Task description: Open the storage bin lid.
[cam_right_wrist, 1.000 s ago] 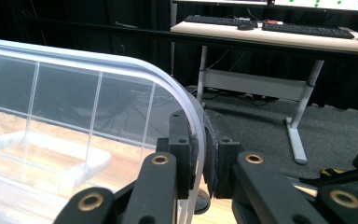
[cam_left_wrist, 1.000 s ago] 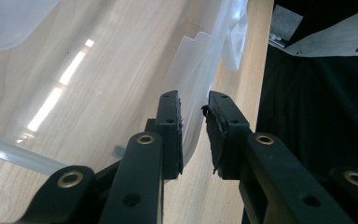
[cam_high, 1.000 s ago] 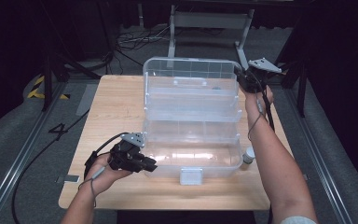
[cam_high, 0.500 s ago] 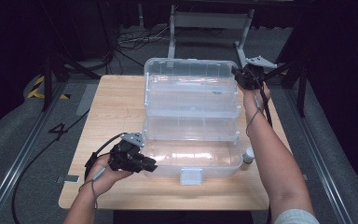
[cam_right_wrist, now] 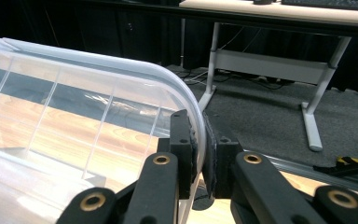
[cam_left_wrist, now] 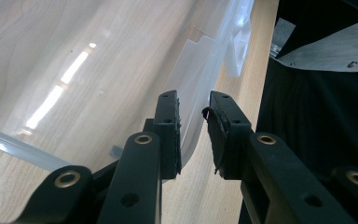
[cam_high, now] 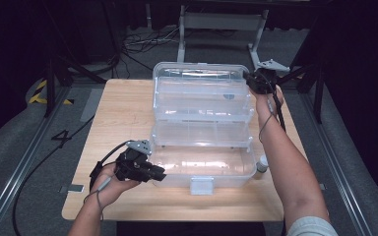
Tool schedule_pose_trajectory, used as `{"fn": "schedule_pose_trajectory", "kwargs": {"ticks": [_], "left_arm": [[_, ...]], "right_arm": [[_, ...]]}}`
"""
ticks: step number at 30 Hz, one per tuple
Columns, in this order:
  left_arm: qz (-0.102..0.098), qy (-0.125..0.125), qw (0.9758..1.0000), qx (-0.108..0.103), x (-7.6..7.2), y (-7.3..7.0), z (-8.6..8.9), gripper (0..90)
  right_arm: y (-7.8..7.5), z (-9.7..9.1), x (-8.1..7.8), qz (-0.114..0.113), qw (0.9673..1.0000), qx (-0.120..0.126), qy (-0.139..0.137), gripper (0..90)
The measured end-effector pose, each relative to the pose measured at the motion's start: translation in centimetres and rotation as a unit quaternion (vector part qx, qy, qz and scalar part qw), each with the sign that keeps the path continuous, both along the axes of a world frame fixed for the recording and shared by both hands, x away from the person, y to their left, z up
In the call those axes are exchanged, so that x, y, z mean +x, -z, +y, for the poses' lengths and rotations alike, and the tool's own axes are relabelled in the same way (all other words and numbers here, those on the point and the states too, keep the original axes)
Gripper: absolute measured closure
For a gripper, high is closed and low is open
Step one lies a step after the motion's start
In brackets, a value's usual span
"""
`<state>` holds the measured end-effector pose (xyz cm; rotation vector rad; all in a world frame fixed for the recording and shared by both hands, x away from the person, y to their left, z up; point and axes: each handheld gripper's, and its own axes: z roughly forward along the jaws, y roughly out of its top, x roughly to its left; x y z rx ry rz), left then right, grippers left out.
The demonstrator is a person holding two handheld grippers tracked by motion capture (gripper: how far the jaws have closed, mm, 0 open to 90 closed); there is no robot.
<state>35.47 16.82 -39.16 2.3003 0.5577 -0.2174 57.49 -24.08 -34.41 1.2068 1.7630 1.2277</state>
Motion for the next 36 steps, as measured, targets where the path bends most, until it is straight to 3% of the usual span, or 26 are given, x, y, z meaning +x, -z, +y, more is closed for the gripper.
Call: {"fn": "schedule_pose_trajectory", "kwargs": {"ticks": [9, 36], "left_arm": [[-0.002, -0.005, 1.0000, -0.003, -0.1, 0.1, 0.0, 74.2], [-0.001, -0.010, 0.9999, -0.011, -0.2, 0.2, 0.1, 74.0]], "right_arm": [[0.5, -0.2, 1.1, 0.030, 0.9995, 0.000, -0.008, 83.4], [2.9, -0.6, 3.1, 0.062, 0.9977, 0.010, -0.024, 82.0]]}}
